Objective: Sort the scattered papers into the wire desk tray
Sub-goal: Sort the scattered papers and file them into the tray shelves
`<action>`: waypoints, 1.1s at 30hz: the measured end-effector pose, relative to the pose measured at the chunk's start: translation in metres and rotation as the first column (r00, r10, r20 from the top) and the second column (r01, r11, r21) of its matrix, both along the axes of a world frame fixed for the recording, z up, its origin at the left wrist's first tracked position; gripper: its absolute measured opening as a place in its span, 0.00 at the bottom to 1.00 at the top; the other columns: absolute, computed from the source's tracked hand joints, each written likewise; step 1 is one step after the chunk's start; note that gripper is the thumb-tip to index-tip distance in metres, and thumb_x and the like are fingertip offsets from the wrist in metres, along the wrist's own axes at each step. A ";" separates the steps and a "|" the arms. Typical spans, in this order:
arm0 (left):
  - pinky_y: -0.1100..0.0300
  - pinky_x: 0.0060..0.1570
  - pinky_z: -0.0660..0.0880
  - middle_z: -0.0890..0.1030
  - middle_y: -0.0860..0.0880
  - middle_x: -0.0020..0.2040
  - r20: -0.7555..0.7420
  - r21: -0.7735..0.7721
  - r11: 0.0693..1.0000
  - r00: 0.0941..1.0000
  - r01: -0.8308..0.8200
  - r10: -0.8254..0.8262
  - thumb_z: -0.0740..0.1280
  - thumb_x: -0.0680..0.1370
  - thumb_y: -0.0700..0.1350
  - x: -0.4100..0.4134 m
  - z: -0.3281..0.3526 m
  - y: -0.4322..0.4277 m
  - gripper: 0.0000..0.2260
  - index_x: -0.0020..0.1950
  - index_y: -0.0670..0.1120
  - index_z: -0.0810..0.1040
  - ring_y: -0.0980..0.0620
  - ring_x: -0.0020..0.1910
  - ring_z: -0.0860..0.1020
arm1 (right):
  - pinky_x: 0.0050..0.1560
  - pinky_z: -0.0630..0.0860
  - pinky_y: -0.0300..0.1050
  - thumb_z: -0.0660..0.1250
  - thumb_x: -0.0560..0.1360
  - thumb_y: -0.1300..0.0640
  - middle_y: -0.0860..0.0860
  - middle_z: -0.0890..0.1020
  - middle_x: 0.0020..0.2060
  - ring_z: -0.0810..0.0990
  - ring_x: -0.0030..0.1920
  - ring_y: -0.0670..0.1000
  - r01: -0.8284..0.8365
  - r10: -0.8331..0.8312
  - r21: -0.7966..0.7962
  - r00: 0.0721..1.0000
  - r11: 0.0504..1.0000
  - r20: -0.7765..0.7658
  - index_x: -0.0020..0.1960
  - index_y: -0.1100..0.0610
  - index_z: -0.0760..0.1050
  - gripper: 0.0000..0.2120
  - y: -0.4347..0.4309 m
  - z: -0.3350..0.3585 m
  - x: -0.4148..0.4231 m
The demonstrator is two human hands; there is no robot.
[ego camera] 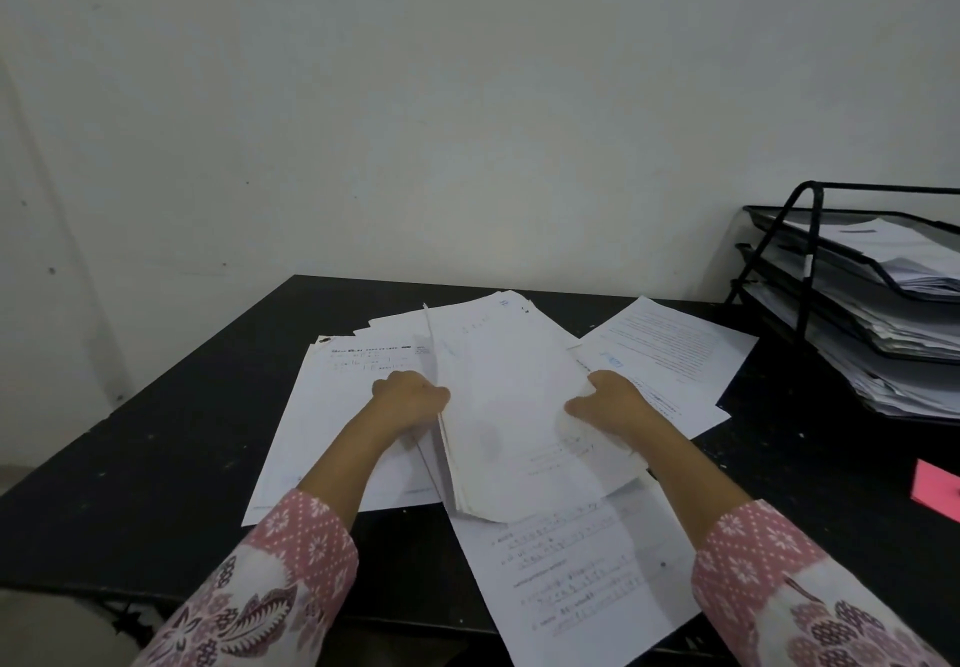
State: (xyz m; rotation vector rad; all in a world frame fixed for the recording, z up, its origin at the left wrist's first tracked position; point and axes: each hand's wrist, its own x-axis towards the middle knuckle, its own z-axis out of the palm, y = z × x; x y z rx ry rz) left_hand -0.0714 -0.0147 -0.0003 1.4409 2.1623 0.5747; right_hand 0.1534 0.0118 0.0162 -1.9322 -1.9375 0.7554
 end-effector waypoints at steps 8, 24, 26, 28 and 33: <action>0.56 0.53 0.67 0.70 0.43 0.58 -0.130 -0.149 0.982 0.982 0.119 -0.139 0.55 0.79 0.47 -0.002 0.000 -0.005 0.06 0.50 0.45 0.68 0.44 0.58 0.68 | 0.35 0.67 0.35 0.67 0.74 0.57 0.52 0.70 0.49 0.70 0.46 0.49 0.025 -0.016 -0.055 0.987 0.998 0.159 0.67 0.61 0.65 0.24 -0.013 0.011 0.011; 0.56 0.48 0.72 0.72 0.39 0.61 0.610 0.034 0.958 0.765 -0.286 0.207 0.65 0.75 0.32 0.002 -0.008 0.001 0.27 0.72 0.39 0.60 0.41 0.58 0.73 | 0.60 0.68 0.43 0.63 0.75 0.61 0.56 0.64 0.69 0.66 0.66 0.56 -0.001 0.014 -0.048 0.960 0.999 0.279 0.75 0.57 0.55 0.32 -0.004 0.007 0.036; 0.56 0.50 0.73 0.70 0.39 0.66 0.656 0.064 0.943 0.726 -0.326 0.207 0.67 0.74 0.32 0.000 -0.011 0.005 0.29 0.73 0.40 0.61 0.40 0.62 0.73 | 0.59 0.69 0.45 0.64 0.73 0.63 0.57 0.67 0.67 0.67 0.64 0.57 -0.004 0.028 -0.093 0.966 0.996 0.256 0.73 0.59 0.60 0.30 -0.002 0.007 0.042; 0.54 0.54 0.76 0.73 0.41 0.65 0.744 0.095 0.922 0.643 -0.374 0.184 0.71 0.71 0.33 0.000 -0.013 0.008 0.30 0.71 0.40 0.66 0.41 0.59 0.75 | 0.58 0.70 0.45 0.65 0.72 0.64 0.57 0.67 0.66 0.68 0.64 0.57 0.001 0.026 -0.114 0.973 0.993 0.231 0.72 0.59 0.61 0.29 -0.002 0.007 0.046; 0.52 0.56 0.74 0.77 0.44 0.58 0.820 0.116 0.863 0.537 -0.492 0.196 0.70 0.69 0.41 -0.001 -0.025 0.024 0.20 0.60 0.42 0.74 0.44 0.54 0.76 | 0.52 0.69 0.42 0.64 0.73 0.64 0.57 0.69 0.64 0.69 0.58 0.55 0.006 0.011 -0.104 0.988 0.995 0.153 0.72 0.60 0.62 0.28 -0.003 0.000 0.044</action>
